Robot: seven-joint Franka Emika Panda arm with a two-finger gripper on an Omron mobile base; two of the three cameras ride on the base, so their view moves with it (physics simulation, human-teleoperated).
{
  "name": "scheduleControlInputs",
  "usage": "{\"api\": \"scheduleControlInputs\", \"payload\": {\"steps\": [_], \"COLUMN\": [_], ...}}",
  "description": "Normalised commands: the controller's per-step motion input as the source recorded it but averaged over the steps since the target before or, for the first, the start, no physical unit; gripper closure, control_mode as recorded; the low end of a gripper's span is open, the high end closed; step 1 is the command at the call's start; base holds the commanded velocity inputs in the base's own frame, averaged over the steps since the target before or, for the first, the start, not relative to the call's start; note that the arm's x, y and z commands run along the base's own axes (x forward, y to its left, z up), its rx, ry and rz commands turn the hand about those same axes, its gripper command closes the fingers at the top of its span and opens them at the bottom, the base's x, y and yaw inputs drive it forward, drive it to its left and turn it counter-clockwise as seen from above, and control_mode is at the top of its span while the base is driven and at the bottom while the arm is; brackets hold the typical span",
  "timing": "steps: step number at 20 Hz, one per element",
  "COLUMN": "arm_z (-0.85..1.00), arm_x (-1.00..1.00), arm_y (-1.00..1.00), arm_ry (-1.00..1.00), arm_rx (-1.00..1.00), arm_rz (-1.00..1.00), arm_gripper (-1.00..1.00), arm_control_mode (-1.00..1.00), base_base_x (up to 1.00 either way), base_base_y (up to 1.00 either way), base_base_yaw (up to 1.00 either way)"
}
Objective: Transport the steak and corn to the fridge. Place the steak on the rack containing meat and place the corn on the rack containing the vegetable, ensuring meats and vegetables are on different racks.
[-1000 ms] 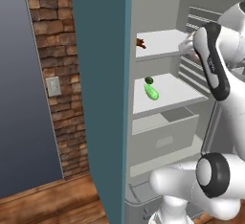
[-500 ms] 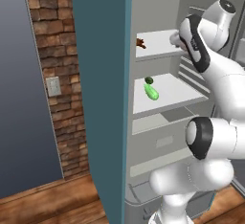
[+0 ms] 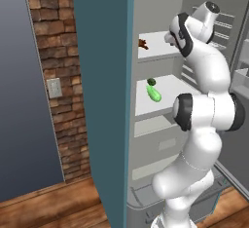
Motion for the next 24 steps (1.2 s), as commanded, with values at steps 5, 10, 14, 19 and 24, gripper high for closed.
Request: {"api": "scheduleControlInputs", "payload": {"steps": [5, 10, 14, 19, 24], "arm_z": [-0.47, -0.41, -0.53, -0.37, -0.31], "arm_x": [0.66, 0.48, 0.15, 0.0, 0.0], "arm_y": [-0.04, -0.03, 0.06, 0.45, 0.33], "arm_ry": [0.0, 0.0, 0.0, 0.0, -0.01], "arm_rx": [0.0, 0.0, 0.0, -0.14, -0.13], "arm_rz": [0.02, 0.02, 0.0, 0.0, 0.0], "arm_gripper": [1.0, 1.0, -1.0, -1.0, -1.0], "arm_control_mode": [-1.0, -1.0, -1.0, -1.0, -1.0], "base_base_x": [0.0, 0.0, 0.0, 0.0, 0.0], "base_base_y": [0.0, 0.0, 0.0, 0.0, 0.0], "base_base_yaw": [0.0, 0.0, 0.0, 0.0, 0.0]}}
